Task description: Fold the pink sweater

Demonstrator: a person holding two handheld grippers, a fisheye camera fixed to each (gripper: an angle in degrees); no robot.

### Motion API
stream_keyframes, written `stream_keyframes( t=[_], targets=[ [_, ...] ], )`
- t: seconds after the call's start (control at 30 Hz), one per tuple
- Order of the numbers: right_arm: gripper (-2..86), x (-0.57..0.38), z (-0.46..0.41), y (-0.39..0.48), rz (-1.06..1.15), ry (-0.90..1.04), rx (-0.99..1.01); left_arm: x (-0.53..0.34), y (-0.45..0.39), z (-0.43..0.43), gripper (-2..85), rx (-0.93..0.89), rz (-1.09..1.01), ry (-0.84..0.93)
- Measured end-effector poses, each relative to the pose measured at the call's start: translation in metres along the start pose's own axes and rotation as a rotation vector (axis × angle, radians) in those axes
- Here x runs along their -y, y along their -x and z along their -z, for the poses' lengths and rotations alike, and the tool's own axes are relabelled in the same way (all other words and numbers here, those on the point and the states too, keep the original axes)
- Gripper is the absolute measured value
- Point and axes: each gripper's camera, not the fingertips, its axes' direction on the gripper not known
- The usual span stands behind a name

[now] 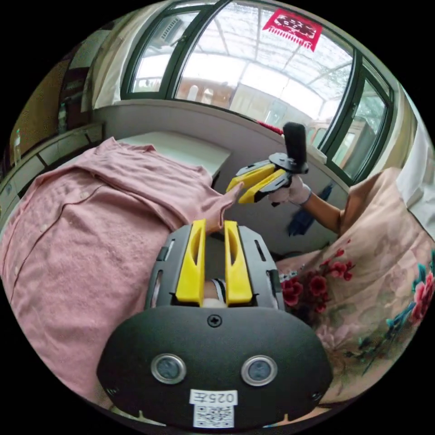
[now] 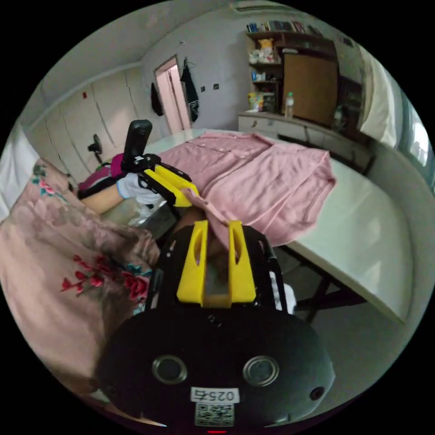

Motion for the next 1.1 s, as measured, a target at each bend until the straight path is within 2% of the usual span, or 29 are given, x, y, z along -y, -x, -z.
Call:
stream_keyframes(
  t=[0.07,0.13,0.2,0.27,0.37,0.43,0.57,0.7,0.9,1.0,1.1],
  targets=[
    [14.2,-0.001,-0.003,-0.02,-0.038,0.076,0.219,-0.002,-0.01,0.023,5.4,0.038,-0.015,0.053],
    [14.1,0.006,0.008,-0.028,-0.034,0.066,0.279,-0.005,-0.01,0.059,5.5,0.146,-0.002,0.036],
    [13.5,0.027,0.023,-0.035,-0.023,-0.006,0.238,0.0,-0.001,0.105,5.0,0.312,0.033,-0.015],
    [13.4,0.076,0.025,-0.046,0.033,-0.08,0.173,0.015,0.028,0.155,4.9,0.566,0.055,-0.038],
    [13.8,0.159,-0.012,-0.061,0.124,-0.066,0.09,0.043,0.089,0.179,4.5,0.789,0.104,0.072],
    [13.9,0.209,-0.049,-0.069,0.18,-0.031,0.028,0.059,0.125,0.179,4.1,0.851,0.085,0.161],
    [14.0,0.297,-0.143,-0.091,0.257,0.071,-0.023,0.09,0.191,0.155,4.0,0.851,0.04,0.413],
    [13.8,0.339,-0.213,-0.126,0.235,0.2,-0.023,0.1,0.231,0.143,3.4,0.832,0.065,0.532],
    [10.4,0.364,-0.274,-0.175,0.173,0.299,-0.009,0.119,0.253,0.169,-1.3,0.792,0.136,0.483],
    [2.3,0.372,-0.279,-0.18,0.194,0.262,-0.015,0.137,0.255,0.192,-1.5,0.796,0.156,0.412],
    [0.8,0.385,-0.275,-0.181,0.226,0.209,-0.086,0.164,0.27,0.228,-1.5,0.803,0.195,0.331]
  ],
)
